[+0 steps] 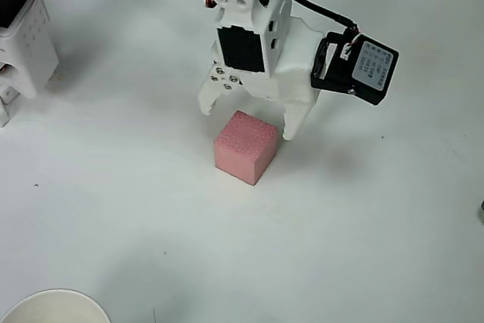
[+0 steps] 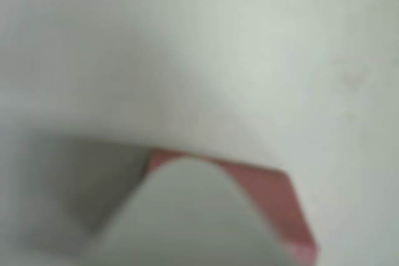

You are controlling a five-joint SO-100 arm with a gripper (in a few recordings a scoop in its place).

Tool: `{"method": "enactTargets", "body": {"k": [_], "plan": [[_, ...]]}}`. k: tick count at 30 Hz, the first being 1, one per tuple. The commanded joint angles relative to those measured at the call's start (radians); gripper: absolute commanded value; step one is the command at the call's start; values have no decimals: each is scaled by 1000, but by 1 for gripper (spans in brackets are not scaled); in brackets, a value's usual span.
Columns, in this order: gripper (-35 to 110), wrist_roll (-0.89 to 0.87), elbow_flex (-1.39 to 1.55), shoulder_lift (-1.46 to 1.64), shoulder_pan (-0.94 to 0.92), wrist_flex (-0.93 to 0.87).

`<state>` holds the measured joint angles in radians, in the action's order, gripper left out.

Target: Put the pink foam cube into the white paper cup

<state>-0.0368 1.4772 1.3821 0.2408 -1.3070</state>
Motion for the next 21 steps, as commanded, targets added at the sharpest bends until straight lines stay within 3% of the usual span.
{"method": "enactTargets", "body": {"k": [1,16,21], "plan": [[46,-11,-87,11,20,-2],[46,-8,-87,-103,21,28],[40,2,-83,-121,14,49]]}}
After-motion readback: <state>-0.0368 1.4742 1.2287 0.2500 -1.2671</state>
